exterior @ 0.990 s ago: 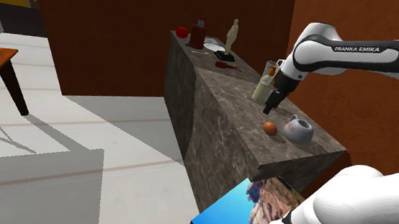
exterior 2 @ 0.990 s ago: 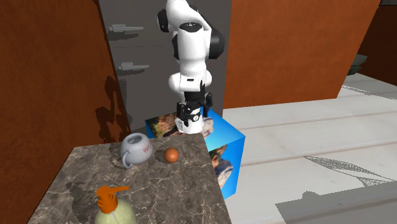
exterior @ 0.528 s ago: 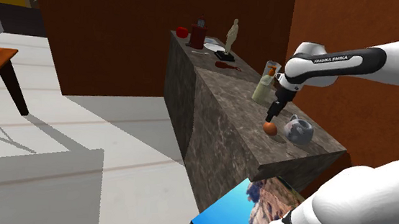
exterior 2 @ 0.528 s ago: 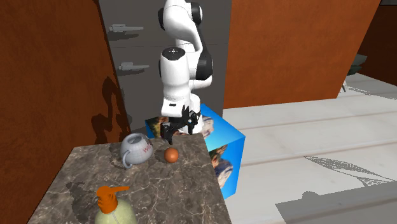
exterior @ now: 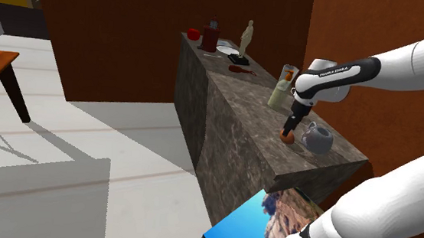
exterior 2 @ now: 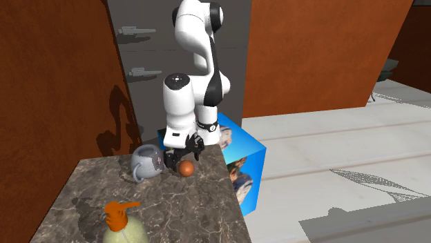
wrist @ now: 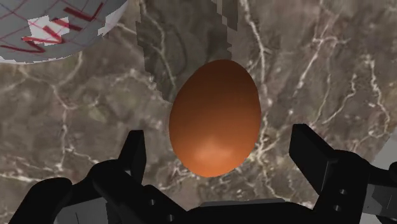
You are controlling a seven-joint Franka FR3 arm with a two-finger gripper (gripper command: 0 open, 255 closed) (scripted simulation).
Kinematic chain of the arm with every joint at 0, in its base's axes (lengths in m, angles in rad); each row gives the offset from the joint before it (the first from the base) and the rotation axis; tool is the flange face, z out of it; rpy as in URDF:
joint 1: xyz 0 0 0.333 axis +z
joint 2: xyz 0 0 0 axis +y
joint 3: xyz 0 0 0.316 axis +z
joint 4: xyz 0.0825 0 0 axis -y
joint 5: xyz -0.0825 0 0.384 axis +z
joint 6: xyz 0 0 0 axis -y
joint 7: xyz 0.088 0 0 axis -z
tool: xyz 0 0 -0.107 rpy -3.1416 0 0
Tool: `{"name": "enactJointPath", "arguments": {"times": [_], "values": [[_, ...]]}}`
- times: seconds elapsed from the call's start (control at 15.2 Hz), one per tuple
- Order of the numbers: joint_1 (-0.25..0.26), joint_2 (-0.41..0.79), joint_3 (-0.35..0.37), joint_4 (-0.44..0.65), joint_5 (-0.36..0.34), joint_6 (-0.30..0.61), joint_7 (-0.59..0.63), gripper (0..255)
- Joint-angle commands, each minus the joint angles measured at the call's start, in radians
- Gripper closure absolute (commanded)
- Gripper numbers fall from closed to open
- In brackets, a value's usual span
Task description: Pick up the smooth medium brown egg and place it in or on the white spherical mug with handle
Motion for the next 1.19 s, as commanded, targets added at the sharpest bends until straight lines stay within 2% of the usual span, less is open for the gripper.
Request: {"name": "enactJointPath", "arguments": {"times": [0.0, 0.2, 0.66, 0.73, 1.12], "values": [[0.000, 0.018, -0.005, -0.015, 0.005, 0.032, -0.006, 0], [0.002, 0.042, -0.010, -0.032, 0.013, 0.071, -0.013, 0], [0.002, 0.042, -0.010, -0.032, 0.013, 0.071, -0.013, 0], [0.002, 0.042, -0.010, -0.032, 0.013, 0.071, -0.013, 255], [0.002, 0.042, -0.010, -0.032, 0.013, 0.071, -0.013, 255]]}}
